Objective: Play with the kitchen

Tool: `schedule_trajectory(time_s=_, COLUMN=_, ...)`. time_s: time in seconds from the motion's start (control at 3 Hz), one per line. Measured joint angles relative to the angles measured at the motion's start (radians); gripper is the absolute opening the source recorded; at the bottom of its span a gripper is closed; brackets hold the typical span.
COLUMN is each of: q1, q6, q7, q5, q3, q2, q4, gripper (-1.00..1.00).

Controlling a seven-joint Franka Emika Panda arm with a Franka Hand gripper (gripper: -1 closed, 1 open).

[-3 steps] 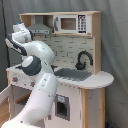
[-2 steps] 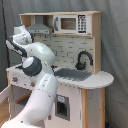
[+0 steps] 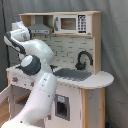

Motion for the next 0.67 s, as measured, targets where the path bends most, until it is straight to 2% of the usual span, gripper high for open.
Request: schedule_trajectory(time_s=0.67, q1=-0.021, q6=-0.163, q7=0.129, q5=0.0, q3=0.073, q2=-0.049, q4=0.0, gripper=-1.0)
